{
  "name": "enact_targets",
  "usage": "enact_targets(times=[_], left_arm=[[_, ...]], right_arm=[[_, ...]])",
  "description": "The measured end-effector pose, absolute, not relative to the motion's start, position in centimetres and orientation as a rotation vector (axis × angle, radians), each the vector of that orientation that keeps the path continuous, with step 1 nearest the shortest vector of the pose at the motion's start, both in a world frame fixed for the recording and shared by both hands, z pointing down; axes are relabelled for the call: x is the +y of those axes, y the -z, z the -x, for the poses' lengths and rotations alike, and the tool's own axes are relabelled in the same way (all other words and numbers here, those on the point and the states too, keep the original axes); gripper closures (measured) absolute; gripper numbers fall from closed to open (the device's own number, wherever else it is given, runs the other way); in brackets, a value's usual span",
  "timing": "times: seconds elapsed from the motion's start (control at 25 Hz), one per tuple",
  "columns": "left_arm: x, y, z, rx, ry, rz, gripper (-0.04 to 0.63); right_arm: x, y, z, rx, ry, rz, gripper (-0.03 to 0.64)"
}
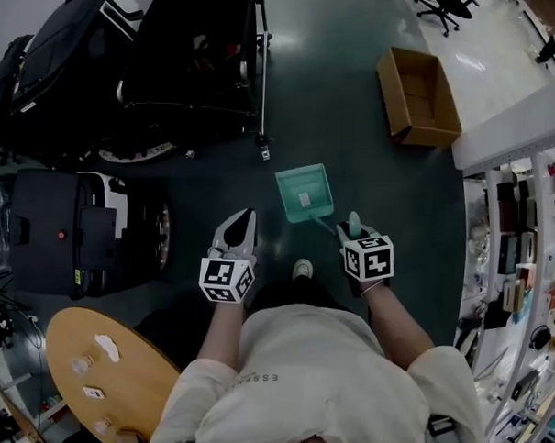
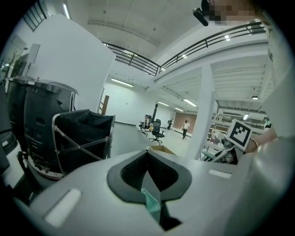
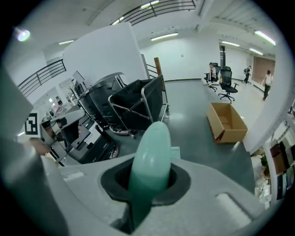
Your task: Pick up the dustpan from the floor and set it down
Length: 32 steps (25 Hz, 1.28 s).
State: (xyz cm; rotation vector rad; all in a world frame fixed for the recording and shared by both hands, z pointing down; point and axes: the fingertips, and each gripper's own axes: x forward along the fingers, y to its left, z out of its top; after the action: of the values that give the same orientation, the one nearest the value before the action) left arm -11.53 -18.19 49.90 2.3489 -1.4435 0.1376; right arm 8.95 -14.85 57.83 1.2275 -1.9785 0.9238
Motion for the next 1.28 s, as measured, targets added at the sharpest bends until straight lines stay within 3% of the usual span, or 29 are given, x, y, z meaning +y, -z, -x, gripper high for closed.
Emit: enact_targets(times=[0.56, 1.28], left_arm=[[-9.9, -46.9, 16.6, -1.422, -0.187, -2.47, 0.58], [-11.5, -50.3, 14.7, -1.403, -0.262, -2.392, 0.58]], right_arm=[[-4.6, -57.8, -8.0, -1.919, -0.955, -1.352, 0.588], [-9.2, -60.5, -5.8, -1.913, -1.008, -1.2, 0.584]])
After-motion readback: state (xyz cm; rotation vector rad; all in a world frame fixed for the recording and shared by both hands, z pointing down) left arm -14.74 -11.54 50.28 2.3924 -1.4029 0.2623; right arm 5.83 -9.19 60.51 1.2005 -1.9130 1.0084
